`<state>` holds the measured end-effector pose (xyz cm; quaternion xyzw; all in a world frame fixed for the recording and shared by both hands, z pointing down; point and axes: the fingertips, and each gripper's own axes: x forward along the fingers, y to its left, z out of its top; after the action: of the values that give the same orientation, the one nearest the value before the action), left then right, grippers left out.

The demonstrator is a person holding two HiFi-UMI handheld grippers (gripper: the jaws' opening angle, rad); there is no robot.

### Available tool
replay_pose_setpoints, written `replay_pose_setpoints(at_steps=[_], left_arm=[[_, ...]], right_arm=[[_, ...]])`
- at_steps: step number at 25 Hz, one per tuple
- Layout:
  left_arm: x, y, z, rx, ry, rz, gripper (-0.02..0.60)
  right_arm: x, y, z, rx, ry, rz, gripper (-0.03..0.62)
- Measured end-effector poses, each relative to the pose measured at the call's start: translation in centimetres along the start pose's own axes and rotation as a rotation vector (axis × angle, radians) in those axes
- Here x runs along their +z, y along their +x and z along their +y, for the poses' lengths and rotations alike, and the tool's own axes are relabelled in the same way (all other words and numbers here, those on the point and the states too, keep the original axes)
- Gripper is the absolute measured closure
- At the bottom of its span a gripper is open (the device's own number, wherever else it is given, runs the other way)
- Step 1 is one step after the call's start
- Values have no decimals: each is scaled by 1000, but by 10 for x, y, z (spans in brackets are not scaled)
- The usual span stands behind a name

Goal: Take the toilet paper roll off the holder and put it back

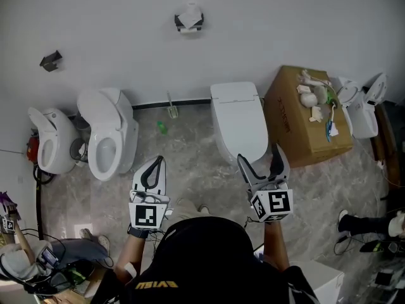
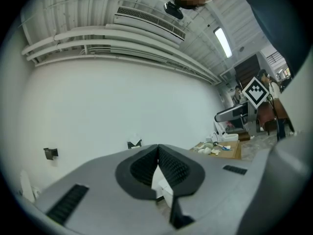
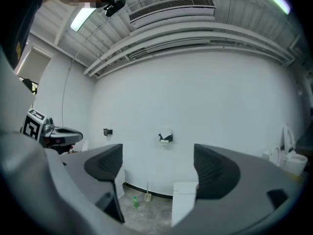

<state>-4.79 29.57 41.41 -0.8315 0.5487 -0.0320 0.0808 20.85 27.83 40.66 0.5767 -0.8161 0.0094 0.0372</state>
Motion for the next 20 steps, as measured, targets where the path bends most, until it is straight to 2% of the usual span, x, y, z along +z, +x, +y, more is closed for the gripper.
replay_pose_setpoints(at_steps=[2,4,10,15,20], left_arm=[[1,2,5,8,-7,1,571],[0,3,10,10,-8,10,571],[-4,7,24,47,-41,15,571],[0,12,29,67,-39,7,571],[-7,16,29,64,-47,57,571]], right_arm=[[0,5,-3,-17,14,8,117],[1,8,-5,-30,13,16,100],[-2,18,-8,-34,5,37,98],[-3,26,-9,-22,7,43,98],[-6,32,-10,-9,15,52,98]])
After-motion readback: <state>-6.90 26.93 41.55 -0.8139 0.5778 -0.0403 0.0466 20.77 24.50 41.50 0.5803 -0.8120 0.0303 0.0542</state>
